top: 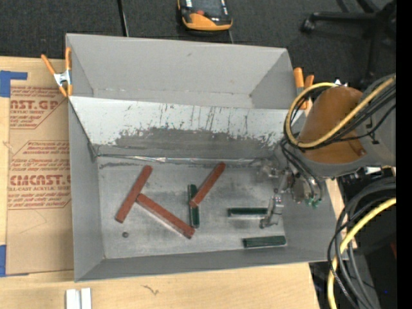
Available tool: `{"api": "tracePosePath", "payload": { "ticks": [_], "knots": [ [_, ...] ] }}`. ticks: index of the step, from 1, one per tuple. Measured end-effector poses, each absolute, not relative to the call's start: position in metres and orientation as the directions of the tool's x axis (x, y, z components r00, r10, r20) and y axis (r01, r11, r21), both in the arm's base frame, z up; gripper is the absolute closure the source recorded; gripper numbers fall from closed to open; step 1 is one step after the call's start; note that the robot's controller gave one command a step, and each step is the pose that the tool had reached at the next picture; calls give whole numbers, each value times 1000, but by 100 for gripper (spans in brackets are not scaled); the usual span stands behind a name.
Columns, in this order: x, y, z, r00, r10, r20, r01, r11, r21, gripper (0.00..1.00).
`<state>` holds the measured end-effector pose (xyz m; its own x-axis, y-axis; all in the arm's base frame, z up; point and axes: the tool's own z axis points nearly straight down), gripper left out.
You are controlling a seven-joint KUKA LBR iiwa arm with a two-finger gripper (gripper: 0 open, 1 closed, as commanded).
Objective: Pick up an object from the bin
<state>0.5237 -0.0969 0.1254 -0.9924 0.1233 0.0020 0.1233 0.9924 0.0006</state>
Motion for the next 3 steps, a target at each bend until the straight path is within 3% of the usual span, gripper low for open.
{"api": "tracePosePath", "payload": {
  "ticks": [1,2,3],
  "knots": [
    [516,-86,126,-976,218,-2,218,976,1,0],
    [511,-80,76,-994,114,-1,114,994,0,0],
    [496,-76,70,-960,279,0,279,960,0,100]
  ]
}}
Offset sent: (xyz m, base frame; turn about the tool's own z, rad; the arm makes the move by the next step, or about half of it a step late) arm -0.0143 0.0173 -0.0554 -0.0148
